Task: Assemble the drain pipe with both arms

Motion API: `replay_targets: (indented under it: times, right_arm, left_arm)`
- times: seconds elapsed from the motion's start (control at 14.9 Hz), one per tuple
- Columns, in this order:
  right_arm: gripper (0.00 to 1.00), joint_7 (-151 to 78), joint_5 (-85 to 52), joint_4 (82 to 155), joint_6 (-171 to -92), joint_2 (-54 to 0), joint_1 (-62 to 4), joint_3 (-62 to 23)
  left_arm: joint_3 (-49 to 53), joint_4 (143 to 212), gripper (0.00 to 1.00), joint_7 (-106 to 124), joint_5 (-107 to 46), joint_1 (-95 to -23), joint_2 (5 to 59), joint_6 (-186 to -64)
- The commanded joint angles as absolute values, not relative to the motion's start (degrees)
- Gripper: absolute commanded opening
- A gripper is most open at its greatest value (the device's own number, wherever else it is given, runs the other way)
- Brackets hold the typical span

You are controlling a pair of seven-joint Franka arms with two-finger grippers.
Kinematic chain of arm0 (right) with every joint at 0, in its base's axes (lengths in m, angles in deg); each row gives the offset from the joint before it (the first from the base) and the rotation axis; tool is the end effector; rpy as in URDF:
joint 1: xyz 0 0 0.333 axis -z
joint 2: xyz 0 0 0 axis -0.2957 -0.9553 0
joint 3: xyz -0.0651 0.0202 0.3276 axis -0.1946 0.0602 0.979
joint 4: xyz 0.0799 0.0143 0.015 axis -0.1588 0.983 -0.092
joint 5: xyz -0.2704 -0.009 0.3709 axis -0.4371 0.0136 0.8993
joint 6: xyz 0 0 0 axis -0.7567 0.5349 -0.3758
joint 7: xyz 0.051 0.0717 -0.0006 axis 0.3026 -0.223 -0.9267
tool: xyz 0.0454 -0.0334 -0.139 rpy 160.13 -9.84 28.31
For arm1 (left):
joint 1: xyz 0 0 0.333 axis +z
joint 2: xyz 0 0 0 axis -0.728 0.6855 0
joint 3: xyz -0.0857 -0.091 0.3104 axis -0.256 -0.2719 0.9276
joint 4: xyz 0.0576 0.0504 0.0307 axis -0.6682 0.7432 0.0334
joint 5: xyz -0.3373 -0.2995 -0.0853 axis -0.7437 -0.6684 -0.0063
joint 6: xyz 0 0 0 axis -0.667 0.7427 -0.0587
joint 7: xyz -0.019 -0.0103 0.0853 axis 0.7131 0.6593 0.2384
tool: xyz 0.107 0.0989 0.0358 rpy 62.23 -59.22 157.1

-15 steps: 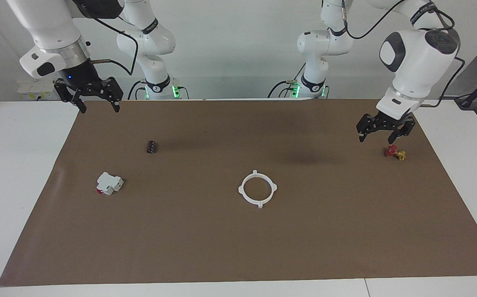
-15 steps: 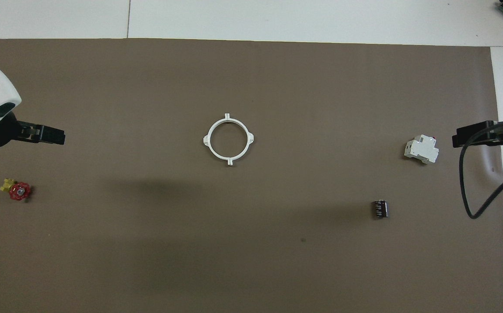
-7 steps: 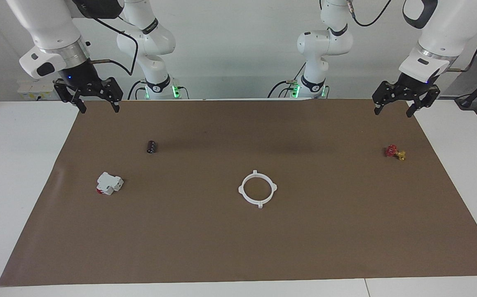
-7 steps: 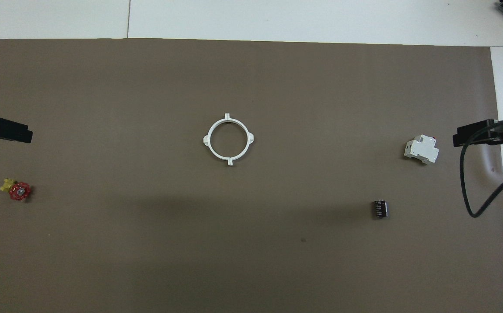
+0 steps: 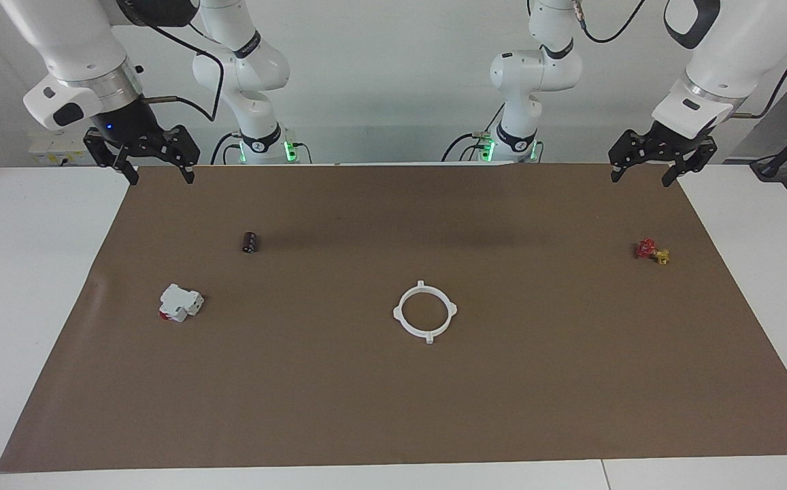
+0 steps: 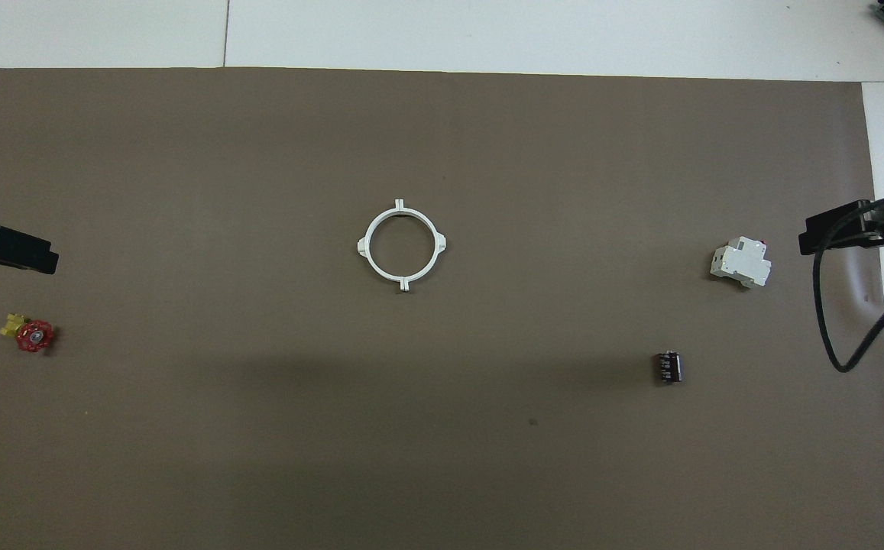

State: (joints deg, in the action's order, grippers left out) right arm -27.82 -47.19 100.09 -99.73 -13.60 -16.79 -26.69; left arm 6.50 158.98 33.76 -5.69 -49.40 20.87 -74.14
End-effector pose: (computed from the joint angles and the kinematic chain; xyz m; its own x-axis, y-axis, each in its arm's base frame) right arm 0.6236 -0.0028 0.6180 0.9995 -0.0088 -0.0292 -0.0088 -1.0000 0.0014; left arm 0.6100 -0.0150 0.6035 0.9819 -0.1868 -0.0299 -0.1865 -0.9824 0.0127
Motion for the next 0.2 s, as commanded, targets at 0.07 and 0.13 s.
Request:
replay_targets:
  times: [0.07,0.13]
  right_arm:
    - [1.0,-27.2,-48.3,100.6,-99.1,-13.5,-16.2,-26.2]
    - [1.0,-27.1,-48.3,100.6,-99.3,-13.5,-16.1,-26.2]
  left_arm:
    - [6.2,160.7,1.0,34.2,-6.2,-48.7,19.2,-74.1]
    - [6.2,160.8,1.0,34.2,-6.2,-48.7,19.2,-74.1]
